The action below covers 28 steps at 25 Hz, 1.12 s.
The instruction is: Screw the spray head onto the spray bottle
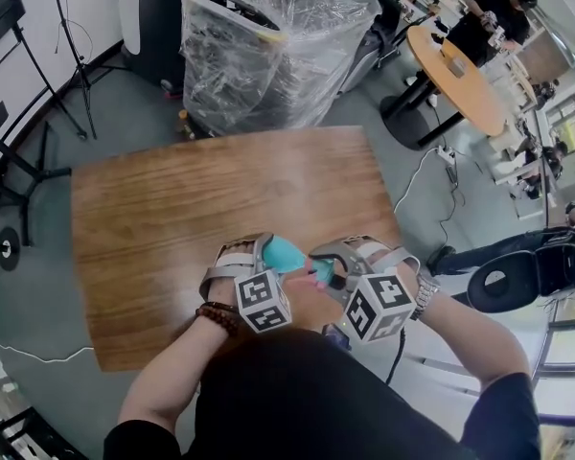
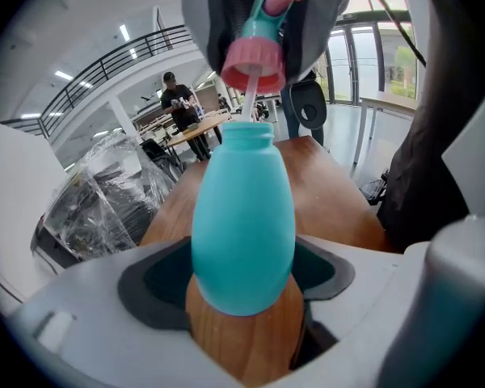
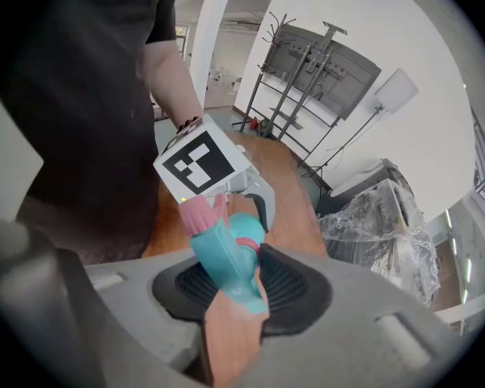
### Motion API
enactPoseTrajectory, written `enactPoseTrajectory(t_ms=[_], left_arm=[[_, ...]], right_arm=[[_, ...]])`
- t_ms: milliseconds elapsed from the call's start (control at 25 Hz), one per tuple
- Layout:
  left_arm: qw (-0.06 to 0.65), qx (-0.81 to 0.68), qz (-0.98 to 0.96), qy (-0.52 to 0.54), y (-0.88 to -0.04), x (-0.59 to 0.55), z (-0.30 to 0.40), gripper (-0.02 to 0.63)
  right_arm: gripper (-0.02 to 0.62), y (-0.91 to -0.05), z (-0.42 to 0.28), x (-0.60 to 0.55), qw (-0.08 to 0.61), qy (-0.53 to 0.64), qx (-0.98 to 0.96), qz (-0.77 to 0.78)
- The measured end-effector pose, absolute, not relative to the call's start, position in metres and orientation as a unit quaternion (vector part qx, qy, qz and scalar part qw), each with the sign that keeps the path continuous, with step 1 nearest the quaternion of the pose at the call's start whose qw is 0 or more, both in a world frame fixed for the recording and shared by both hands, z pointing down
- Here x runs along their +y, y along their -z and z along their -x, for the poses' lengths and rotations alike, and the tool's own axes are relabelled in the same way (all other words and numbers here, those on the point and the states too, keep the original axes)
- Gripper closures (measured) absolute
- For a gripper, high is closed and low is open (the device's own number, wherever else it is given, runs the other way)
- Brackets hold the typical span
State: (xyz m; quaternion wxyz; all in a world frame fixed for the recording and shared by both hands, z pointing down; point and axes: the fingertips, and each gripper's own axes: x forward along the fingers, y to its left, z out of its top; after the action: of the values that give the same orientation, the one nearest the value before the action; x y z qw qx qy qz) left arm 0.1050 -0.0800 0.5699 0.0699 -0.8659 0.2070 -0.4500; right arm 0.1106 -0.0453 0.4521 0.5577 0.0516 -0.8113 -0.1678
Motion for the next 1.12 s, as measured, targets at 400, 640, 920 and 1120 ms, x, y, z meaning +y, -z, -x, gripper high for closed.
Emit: enactPoseTrajectory(t_ms=[400, 640, 920, 1120], left_arm=[[0.101, 0.201, 0.856, 0.465, -0.555, -0.074, -0.116, 0.21], [0.068, 0.194, 0.864, 0.461, -0.557, -0.067, -0.117, 0.215], [0.059, 0.181, 0.871, 0.453, -0.554, -0.063, -0.119, 0.221], [0.084, 0.2, 0.853, 0.474, -0.558, -0.067, -0.113, 0.224]], right_arm=[[0.476, -0.463, -0.114, -0.04, 0.566, 0.168, -0.807, -0.036], [0.476, -0.466, -0.115, -0.038, 0.569, 0.177, -0.803, -0.029], [0.474, -0.464, -0.118, -0.036, 0.581, 0.26, -0.771, 0.009], [0.474, -0.476, -0.12, -0.04, 0.578, 0.119, -0.805, -0.062]])
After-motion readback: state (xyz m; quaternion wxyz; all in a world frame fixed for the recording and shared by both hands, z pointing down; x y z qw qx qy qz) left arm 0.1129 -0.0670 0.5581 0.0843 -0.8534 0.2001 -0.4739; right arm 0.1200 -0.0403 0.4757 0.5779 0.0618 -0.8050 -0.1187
